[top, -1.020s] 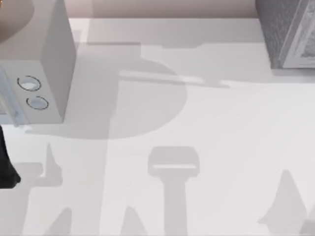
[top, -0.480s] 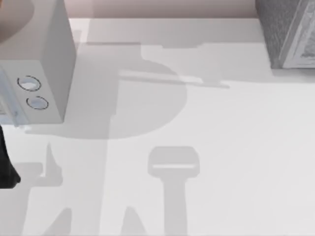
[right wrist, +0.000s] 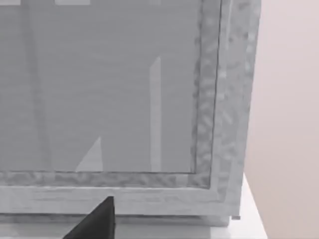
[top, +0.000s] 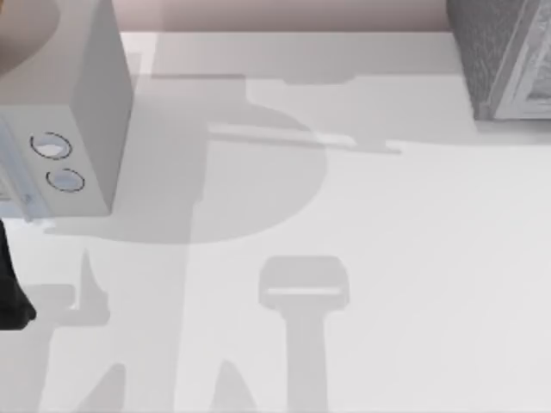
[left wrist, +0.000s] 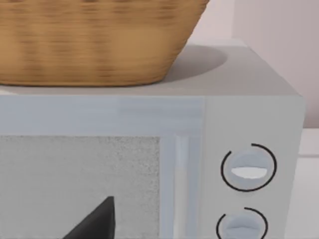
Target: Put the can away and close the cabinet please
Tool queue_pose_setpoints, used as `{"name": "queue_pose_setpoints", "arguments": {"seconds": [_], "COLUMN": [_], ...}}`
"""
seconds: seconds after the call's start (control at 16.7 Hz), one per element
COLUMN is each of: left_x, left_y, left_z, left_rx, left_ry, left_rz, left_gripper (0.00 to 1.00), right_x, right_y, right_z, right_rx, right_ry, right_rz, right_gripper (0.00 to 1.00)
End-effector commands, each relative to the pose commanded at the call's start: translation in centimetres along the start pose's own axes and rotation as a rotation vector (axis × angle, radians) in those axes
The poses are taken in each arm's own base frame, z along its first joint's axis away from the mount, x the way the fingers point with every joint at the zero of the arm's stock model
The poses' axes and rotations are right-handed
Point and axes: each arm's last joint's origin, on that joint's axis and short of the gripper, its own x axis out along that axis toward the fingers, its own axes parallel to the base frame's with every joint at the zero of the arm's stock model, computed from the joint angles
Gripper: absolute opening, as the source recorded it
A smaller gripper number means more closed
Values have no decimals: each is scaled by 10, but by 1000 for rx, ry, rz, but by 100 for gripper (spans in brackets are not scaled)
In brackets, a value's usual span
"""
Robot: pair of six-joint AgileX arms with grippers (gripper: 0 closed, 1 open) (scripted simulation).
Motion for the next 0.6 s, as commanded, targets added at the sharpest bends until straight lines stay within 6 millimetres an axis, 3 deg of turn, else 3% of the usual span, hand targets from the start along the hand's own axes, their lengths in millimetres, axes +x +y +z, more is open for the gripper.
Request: {"name": "queue_pose_setpoints", "arguments": {"seconds": [0.24,0.42,0.6], "left_x": [0,0,0], "left_y": [0,0,0], "left_z": [0,0,0], "left_rx": [0,0,0], "left_ry": [0,0,0], "left_rz": [0,0,0], "left_gripper": [100,100,100], "right_x": [16,24,25], "right_y": [-31,-48,-51], "right_z": [50,107,173], "right_rx": [-6,-6,-1], "right_ry": [-2,-1,2], "right_rz": [5,5,2], "right_gripper": [100,100,100]}}
